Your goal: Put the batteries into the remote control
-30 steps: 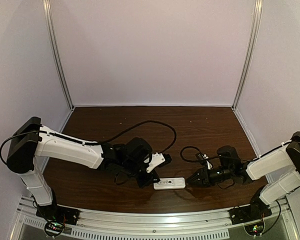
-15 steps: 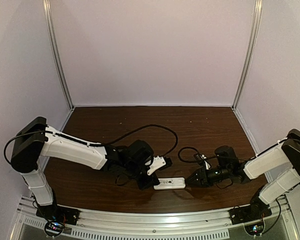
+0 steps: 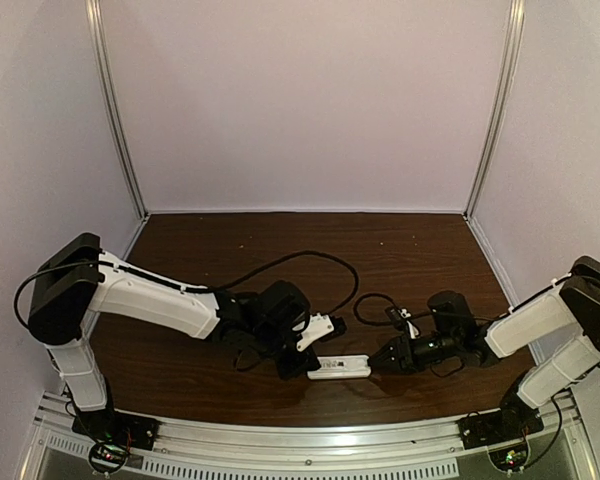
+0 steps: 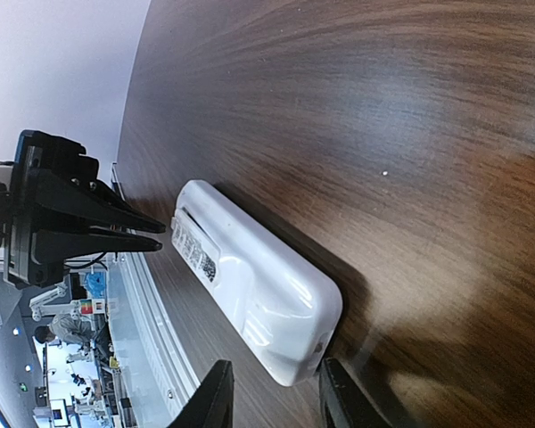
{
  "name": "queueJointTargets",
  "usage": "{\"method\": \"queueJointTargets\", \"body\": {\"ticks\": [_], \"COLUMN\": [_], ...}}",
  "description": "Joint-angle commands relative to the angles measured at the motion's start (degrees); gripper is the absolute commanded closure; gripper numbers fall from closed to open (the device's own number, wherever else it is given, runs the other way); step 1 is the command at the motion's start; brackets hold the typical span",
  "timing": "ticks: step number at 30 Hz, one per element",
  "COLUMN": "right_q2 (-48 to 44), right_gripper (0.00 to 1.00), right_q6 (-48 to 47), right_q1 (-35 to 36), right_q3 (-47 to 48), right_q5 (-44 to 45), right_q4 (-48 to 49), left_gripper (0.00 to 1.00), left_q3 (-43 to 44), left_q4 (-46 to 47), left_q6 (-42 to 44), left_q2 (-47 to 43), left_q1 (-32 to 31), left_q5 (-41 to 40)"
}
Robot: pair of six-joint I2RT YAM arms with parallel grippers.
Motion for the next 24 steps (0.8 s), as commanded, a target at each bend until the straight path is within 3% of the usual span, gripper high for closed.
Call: {"method": "queueJointTargets", "body": {"ticks": [1, 24], "right_q2": [1.3, 0.6], "right_gripper": [0.67, 0.68], "right_q6": [0.0, -0.3], "right_q1": [0.4, 0.2], "right_q3": [1.3, 2.1], "right_q5": [-0.3, -0.3], "right_q4": [1.2, 0.3], "left_gripper": [0.91, 0.92], "left_q3": [1.9, 3.6], "left_q4": [1.0, -3.7], "left_q6": [1.4, 2.1], "left_q2": [1.5, 7.4], "left_q1": [0.4, 0.6], "left_q5": [0.8, -0.7]}}
